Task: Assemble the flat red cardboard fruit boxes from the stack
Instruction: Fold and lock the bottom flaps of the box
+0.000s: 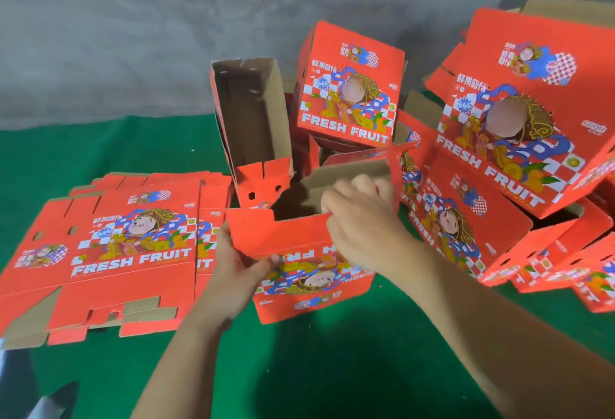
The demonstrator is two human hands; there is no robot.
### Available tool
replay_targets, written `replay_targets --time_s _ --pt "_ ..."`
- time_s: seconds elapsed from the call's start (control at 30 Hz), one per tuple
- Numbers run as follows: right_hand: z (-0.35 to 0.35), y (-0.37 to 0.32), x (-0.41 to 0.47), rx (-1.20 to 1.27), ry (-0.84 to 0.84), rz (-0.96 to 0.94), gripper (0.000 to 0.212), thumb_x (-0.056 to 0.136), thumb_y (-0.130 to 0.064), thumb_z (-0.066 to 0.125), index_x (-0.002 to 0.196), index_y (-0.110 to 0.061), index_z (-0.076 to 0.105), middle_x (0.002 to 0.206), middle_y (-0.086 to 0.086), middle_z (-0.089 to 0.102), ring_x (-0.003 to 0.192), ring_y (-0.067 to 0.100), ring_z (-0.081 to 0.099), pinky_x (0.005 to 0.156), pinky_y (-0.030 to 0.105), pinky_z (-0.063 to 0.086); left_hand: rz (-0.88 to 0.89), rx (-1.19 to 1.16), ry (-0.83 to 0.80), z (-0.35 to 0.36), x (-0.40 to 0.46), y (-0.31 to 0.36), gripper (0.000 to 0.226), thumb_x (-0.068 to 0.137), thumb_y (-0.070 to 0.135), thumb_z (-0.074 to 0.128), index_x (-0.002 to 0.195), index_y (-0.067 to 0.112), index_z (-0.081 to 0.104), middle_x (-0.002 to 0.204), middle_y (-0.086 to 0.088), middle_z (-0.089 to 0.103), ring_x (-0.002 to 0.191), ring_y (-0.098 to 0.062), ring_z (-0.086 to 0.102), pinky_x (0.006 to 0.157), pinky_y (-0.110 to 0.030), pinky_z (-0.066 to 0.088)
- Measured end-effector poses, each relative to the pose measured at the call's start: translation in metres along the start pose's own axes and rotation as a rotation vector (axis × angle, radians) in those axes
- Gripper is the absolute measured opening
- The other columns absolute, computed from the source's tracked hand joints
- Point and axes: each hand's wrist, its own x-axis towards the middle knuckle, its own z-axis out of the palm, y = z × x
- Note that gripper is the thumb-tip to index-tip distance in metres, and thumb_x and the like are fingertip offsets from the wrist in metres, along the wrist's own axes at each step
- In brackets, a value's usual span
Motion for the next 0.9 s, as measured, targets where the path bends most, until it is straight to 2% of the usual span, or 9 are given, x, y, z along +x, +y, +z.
replay_targets --time_s 0.1,0.27,0.33,0.43,0.53,0.63,0.7,0.83,0.9 --pt "0.008 0.014 0.004 0.006 -0.207 0.082 0.044 0.080 -0.052 0.027 0.096 -0.028 0.061 0.080 -0.005 0.061 0.101 0.029 0.052 0.082 0.042 0.023 0.089 0.105 -0.019 0.004 0.001 -0.007 0.103 0.077 0.004 0.087 0.151 0.038 0.025 0.149 -0.006 0.039 0.135 -0.030 0.052 0.091 -0.046 0.061" --pt "0.022 0.034 0.002 0.149 -0.290 0.077 0.064 0.081 -0.083 0.030 0.112 -0.039 0.065 0.080 -0.019 0.041 0.099 0.014 0.027 0.086 0.041 0.021 0.123 0.219 0.037 0.003 0.006 -0.008 0.099 0.061 0.035 0.090 0.139 0.060 0.033 0.134 0.015 0.030 0.131 -0.044 0.049 0.083 -0.047 0.063" --pt "0.026 0.032 -0.003 0.186 -0.261 0.082 0.072 0.085 -0.088 0.021 0.118 -0.042 0.066 0.109 -0.023 0.060 0.113 0.011 0.031 0.096 0.040 0.021 0.076 0.095 0.000 0.004 0.005 -0.006 0.088 0.064 0.034 0.091 0.135 0.050 0.042 0.142 0.000 0.035 0.128 -0.029 0.057 0.078 -0.045 0.064" --pt "0.032 0.030 -0.007 0.176 -0.302 0.102 0.075 0.086 -0.089 0.013 0.122 -0.043 0.060 0.156 -0.025 0.043 0.131 0.016 0.035 0.103 0.041 0.021 -0.017 -0.077 -0.016 0.002 0.004 0.006 0.056 0.071 0.045 0.087 0.118 0.032 0.059 0.133 -0.012 0.055 0.109 -0.027 0.067 0.069 -0.038 0.060" --pt "0.032 0.028 -0.010 0.175 -0.282 0.118 0.077 0.088 -0.088 0.009 0.132 -0.046 0.057 0.164 -0.020 0.036 0.129 0.019 0.037 0.102 0.039 0.021 -0.055 -0.131 -0.051 -0.004 0.003 0.018 0.036 0.076 0.046 0.079 0.106 0.025 0.073 0.135 -0.013 0.063 0.126 -0.041 0.059 0.097 -0.048 0.053" --pt "0.026 0.025 -0.009 0.126 -0.292 0.130 0.085 0.087 -0.087 0.007 0.142 -0.044 0.053 0.164 -0.020 0.036 0.135 0.021 0.040 0.110 0.043 0.024 -0.140 -0.062 -0.181 -0.005 -0.001 0.023 0.050 0.076 0.053 0.075 0.119 0.028 0.076 0.141 -0.011 0.062 0.132 -0.037 0.057 0.114 -0.057 0.042" --pt "0.020 0.021 -0.006 0.140 -0.327 0.142 0.082 0.084 -0.085 0.008 0.137 -0.045 0.057 0.158 -0.021 0.045 0.139 0.021 0.041 0.112 0.046 0.022 -0.166 -0.032 -0.206 -0.006 -0.003 0.023 0.057 0.076 0.055 0.074 0.125 0.028 0.074 0.144 -0.009 0.060 0.136 -0.036 0.053 0.117 -0.059 0.038" --pt "0.010 0.005 -0.004 0.222 -0.393 -0.001 0.055 0.087 -0.070 0.025 0.111 -0.043 0.066 0.089 -0.016 0.062 0.121 0.017 0.047 0.108 0.044 0.015 -0.216 -0.109 -0.191 -0.002 -0.003 0.024 0.085 0.069 0.055 0.084 0.147 0.035 0.054 0.144 -0.004 0.062 0.134 -0.031 0.058 0.114 -0.051 0.044" --pt "0.006 -0.006 -0.004 0.230 -0.372 -0.116 0.041 0.089 -0.056 0.037 0.117 -0.041 0.063 0.097 -0.015 0.065 0.117 0.016 0.051 0.110 0.043 0.013 -0.134 -0.131 -0.182 0.007 -0.002 0.022 0.073 0.074 0.047 0.086 0.140 0.034 0.060 0.145 -0.003 0.061 0.134 -0.034 0.058 0.111 -0.054 0.047"
